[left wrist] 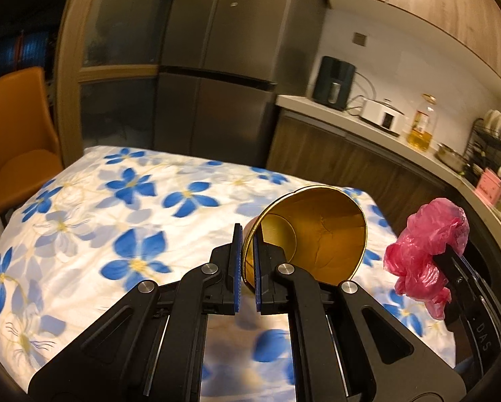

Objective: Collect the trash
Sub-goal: 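Carry the red cup and pink bag over the black bin with both tools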

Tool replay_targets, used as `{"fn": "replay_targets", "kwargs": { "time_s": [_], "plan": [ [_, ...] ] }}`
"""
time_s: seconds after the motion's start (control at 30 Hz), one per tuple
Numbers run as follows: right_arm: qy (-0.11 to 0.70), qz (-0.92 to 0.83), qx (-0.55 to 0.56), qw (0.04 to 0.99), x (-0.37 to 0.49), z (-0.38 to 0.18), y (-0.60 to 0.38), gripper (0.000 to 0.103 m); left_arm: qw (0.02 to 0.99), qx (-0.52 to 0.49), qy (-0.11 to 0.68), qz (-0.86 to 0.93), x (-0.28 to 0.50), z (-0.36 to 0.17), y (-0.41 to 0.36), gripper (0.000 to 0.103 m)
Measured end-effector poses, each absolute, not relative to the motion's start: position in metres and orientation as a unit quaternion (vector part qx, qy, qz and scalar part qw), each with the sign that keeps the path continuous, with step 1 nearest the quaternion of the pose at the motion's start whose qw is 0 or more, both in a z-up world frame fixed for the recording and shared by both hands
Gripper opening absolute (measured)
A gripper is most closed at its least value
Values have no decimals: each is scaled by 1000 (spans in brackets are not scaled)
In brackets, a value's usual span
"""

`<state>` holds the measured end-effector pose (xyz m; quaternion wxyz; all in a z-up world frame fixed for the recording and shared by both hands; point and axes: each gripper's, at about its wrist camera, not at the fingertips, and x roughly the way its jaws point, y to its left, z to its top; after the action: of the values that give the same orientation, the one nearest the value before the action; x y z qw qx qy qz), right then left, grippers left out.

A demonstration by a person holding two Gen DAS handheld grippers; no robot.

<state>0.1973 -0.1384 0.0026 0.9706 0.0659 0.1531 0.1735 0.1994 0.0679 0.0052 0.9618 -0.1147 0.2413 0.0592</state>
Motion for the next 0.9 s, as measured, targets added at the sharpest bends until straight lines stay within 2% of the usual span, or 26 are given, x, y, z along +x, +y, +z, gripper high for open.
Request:
{"fn": "replay_targets", "kwargs": {
  "time_s": [0.9],
  "plan": [
    [66, -40, 115, 990, 169, 35, -366, 9, 962, -68, 196, -175, 251, 44, -196, 5]
  ]
}}
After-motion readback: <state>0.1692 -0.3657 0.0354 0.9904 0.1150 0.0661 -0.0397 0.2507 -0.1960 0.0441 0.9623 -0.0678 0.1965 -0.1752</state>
